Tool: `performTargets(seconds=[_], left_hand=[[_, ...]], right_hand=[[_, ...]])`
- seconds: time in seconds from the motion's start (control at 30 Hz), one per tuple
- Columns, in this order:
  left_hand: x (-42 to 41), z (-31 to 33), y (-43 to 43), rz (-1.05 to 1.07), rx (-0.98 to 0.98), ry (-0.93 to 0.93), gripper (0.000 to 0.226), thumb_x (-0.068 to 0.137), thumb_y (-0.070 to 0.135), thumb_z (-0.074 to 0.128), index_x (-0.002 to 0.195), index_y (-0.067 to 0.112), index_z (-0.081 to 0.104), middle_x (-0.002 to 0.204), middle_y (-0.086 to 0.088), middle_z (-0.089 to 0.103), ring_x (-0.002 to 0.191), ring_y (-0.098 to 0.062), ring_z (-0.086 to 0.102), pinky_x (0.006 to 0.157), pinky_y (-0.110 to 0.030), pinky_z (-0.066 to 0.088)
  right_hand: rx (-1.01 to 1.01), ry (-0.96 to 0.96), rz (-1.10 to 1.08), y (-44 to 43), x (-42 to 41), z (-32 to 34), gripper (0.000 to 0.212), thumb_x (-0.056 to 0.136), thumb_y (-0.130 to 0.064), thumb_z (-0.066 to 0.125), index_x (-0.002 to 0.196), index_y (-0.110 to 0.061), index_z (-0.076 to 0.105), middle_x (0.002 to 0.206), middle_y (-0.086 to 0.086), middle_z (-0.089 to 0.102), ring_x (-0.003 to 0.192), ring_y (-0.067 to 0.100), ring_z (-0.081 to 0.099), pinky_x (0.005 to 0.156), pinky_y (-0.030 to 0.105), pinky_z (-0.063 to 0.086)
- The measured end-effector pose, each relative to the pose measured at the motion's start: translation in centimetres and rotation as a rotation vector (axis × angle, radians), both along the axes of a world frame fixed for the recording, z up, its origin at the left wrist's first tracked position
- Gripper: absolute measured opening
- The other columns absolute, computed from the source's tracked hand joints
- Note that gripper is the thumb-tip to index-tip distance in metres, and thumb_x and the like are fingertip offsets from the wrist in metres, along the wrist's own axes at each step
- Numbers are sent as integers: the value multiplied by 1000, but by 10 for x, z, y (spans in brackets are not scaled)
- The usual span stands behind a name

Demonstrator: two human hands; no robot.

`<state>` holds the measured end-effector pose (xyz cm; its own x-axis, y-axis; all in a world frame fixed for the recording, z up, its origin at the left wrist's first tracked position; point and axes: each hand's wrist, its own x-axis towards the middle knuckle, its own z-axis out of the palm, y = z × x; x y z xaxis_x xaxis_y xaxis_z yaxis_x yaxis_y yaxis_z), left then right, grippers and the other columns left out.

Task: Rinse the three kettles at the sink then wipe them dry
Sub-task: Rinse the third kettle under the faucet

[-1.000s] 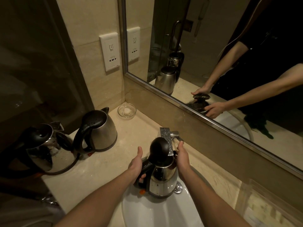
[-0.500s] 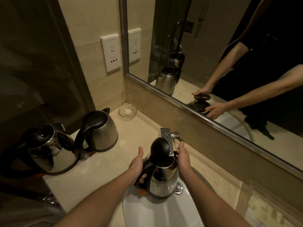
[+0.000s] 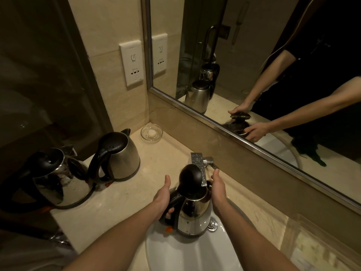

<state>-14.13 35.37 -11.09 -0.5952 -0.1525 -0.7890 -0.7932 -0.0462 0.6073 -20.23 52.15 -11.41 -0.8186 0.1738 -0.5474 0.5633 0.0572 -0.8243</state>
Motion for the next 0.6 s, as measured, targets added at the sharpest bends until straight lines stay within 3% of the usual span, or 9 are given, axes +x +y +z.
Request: performTargets(seconds=[0.17, 0.33, 0.47, 0.6], left_hand=[[1, 0, -1, -16, 9, 2, 84, 90, 82, 15, 70, 9, 50, 45, -5, 49, 33, -16, 44, 41, -22, 37], [1, 0, -2, -12, 17, -14, 86, 88, 84, 16, 69, 8, 49, 44, -5, 49, 32, -16, 44, 39, -22, 36], [1, -1, -3, -12, 17, -12, 85, 88, 85, 16, 66, 9, 47, 43, -4, 48, 32, -16, 43, 40, -23, 36], [0, 0, -2, -9, 11, -21, 85, 88, 85, 16, 66, 9, 48, 45, -5, 49, 33, -16, 44, 40, -22, 36]], right_hand=[[-1, 7, 18, 0, 0, 0, 85, 88, -77, 27, 142, -14, 48, 137, 10, 57, 128, 31, 50, 111, 56, 35], [-3, 3, 21, 0, 0, -2, 89, 86, -80, 27, 143, -14, 47, 138, 10, 55, 130, 32, 49, 111, 56, 36], [-15, 13, 16, 0, -1, -3, 80, 94, -73, 27, 141, -12, 48, 126, 9, 58, 121, 31, 53, 110, 54, 37], [-25, 6, 10, -1, -1, -3, 95, 81, -82, 28, 143, -14, 48, 135, 9, 57, 126, 31, 52, 111, 56, 36]])
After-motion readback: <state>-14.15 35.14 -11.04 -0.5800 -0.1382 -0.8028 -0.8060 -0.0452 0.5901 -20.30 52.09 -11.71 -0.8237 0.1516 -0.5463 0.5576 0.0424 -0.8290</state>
